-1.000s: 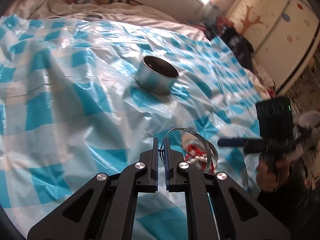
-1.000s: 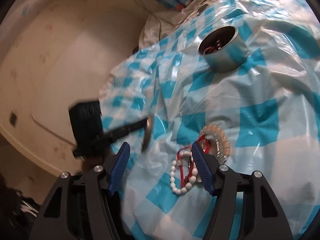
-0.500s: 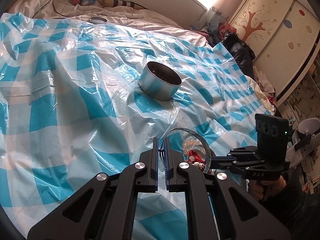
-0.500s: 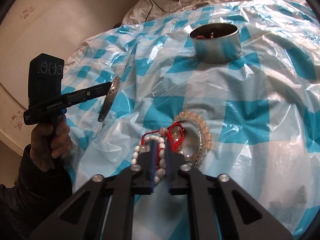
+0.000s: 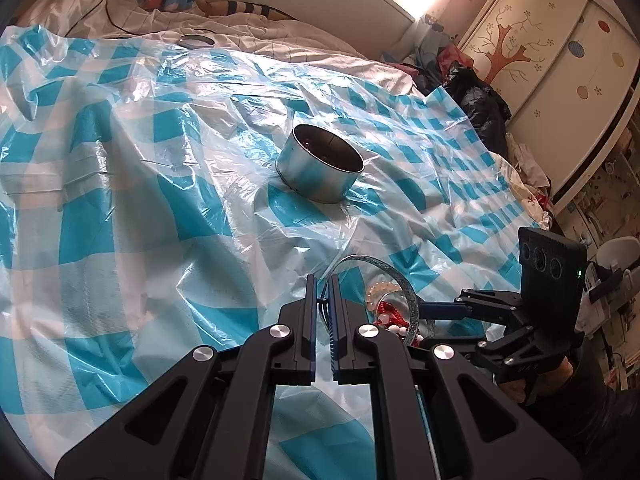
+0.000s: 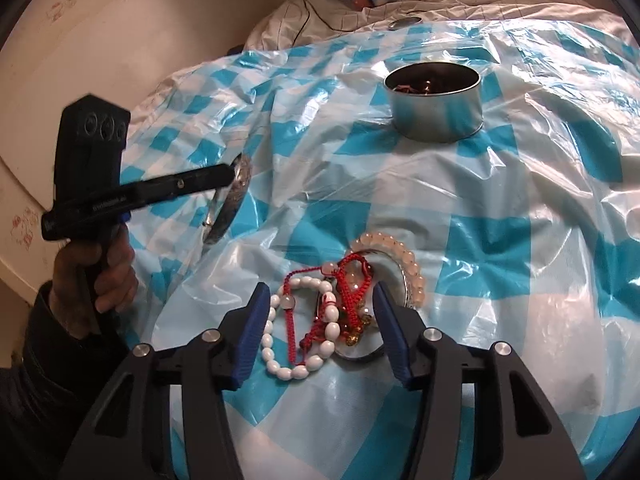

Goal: Organize jewelry
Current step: 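Grasp the red string bracelet with the right gripper while the left holds the silver bangle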

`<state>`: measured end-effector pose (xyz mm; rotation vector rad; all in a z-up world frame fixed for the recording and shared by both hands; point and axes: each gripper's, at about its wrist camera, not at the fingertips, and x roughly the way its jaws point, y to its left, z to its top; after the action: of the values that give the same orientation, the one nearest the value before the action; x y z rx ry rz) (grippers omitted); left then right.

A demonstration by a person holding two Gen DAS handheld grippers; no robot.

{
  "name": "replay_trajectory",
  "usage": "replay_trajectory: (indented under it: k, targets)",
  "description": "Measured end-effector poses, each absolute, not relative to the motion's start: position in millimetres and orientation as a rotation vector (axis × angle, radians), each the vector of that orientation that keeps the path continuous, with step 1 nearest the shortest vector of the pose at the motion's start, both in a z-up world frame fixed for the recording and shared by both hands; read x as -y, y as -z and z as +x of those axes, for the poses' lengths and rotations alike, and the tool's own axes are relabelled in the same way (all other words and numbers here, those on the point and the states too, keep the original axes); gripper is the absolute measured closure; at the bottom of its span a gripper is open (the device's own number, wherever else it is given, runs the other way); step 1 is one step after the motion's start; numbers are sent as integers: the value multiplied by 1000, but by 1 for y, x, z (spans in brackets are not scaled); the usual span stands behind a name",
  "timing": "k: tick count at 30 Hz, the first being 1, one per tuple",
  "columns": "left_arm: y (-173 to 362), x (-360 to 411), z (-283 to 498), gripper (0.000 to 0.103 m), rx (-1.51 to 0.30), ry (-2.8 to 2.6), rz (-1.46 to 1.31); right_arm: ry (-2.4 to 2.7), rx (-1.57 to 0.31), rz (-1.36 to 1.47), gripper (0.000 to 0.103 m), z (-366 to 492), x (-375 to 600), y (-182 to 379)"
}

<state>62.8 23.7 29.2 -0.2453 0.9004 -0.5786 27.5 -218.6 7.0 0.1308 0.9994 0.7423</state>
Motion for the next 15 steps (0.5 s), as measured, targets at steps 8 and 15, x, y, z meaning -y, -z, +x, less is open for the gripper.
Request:
replay_trajectory:
  k: [8, 15]
  targets:
    - [-29, -24, 63, 99, -900, 580, -244, -762, -954, 85, 96, 20, 216, -12]
    - [-29, -23, 64, 98, -900, 577, -244, -793, -893, 207, 96, 23, 233, -26]
